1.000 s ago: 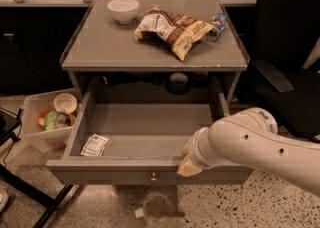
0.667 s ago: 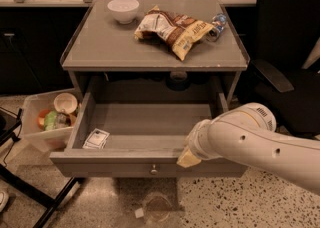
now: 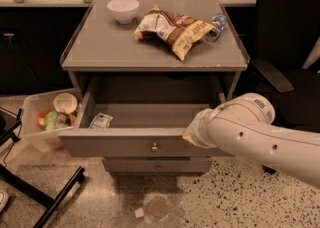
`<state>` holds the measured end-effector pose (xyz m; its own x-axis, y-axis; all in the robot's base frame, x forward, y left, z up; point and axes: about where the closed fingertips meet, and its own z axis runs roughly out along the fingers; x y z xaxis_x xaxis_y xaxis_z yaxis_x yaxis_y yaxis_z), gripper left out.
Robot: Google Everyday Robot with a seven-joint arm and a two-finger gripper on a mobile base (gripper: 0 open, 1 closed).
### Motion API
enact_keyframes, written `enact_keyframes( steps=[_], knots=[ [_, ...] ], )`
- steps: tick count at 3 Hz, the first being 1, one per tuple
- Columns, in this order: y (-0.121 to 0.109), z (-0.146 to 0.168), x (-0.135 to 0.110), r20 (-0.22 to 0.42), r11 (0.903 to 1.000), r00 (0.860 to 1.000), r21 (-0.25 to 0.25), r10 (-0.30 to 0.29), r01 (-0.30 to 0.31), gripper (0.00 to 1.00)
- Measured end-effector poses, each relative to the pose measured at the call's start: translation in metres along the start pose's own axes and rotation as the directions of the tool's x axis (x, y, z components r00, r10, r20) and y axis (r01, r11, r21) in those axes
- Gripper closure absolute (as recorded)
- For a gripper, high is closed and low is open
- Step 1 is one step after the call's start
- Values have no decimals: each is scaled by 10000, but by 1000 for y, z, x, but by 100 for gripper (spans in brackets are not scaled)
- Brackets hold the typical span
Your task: Close top drawer
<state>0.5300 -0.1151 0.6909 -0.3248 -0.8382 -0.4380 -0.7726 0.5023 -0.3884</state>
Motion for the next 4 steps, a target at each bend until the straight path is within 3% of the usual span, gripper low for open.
enact_keyframes(
  steps=[2,3,4],
  knots=[
    [-5,19,-8,-247,9991,9988,-128,413,-416,35],
    [4,6,1,-263,9963,9966,-341,777,-786,38],
    [15,-7,10,-263,9920,9942,-692,1043,-1059,61]
  ],
)
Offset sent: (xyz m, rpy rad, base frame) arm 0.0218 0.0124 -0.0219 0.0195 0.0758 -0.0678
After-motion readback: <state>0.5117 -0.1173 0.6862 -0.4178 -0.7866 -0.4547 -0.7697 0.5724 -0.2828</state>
